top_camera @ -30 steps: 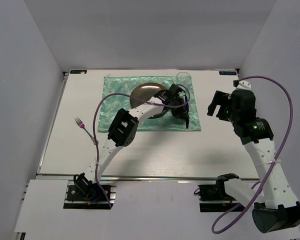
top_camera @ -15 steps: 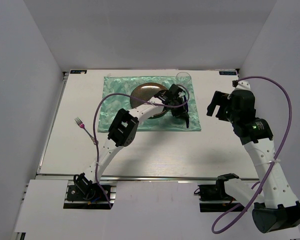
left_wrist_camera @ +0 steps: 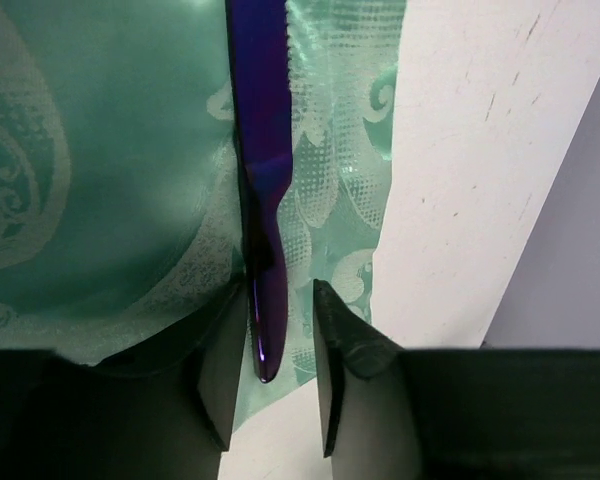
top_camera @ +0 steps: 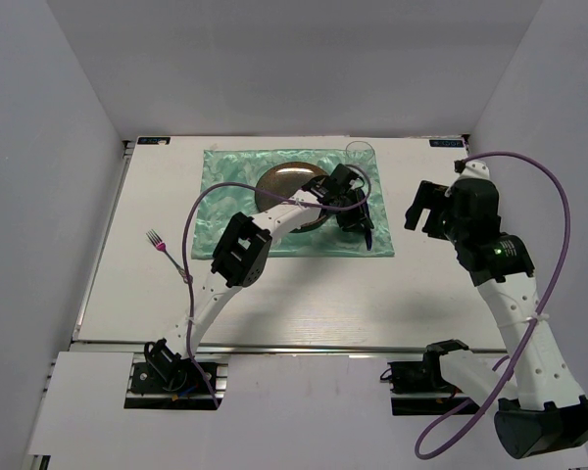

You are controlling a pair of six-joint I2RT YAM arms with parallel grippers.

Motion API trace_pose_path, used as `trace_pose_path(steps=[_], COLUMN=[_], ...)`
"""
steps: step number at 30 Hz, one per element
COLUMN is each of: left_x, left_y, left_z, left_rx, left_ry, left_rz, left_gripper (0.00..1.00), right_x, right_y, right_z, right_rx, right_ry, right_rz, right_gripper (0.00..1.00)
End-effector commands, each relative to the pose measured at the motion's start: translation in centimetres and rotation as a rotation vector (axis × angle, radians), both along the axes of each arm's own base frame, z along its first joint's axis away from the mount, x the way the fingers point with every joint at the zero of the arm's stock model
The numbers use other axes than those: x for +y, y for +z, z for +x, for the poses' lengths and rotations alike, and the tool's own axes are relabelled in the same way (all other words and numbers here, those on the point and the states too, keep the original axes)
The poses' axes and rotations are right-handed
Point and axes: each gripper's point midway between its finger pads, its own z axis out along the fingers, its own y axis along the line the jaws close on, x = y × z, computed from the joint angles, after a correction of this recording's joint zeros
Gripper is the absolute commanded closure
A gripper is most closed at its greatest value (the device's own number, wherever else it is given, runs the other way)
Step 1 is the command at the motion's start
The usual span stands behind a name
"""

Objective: Set the dinner table for one person

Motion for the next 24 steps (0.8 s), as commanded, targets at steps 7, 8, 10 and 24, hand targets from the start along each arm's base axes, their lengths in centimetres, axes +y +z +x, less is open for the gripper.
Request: trace_pose_path(steps=[7,8,10,24], left_x=[0.6,0.6,1.1,38.2], left_y=[7.4,8.9,10.4,10.6], left_z=[1.2,1.2,1.1,-0.3], left_rx=[-0.118,-0.139,-0.164,-0.039], left_ry=[0.024,0.025,0.02,0.689], left_rz=[-0.054,-0.068,-0.061,0.544], left_gripper=[0.3,0.29,0.24,0.02], right_x=[0.2,0.2,0.2,6.0], right_y=[1.9,1.9,2.2,1.1], right_z=[0.2,0.2,0.2,-0.7], right_rx=[-0.069,-0.071,-0.078,-0.114], right_ry=[0.016,0.015,0.016,0.286], right_rz=[0.019,0.018,0.021,0.215], right_gripper=[0.11,0.11,0.11,0.11])
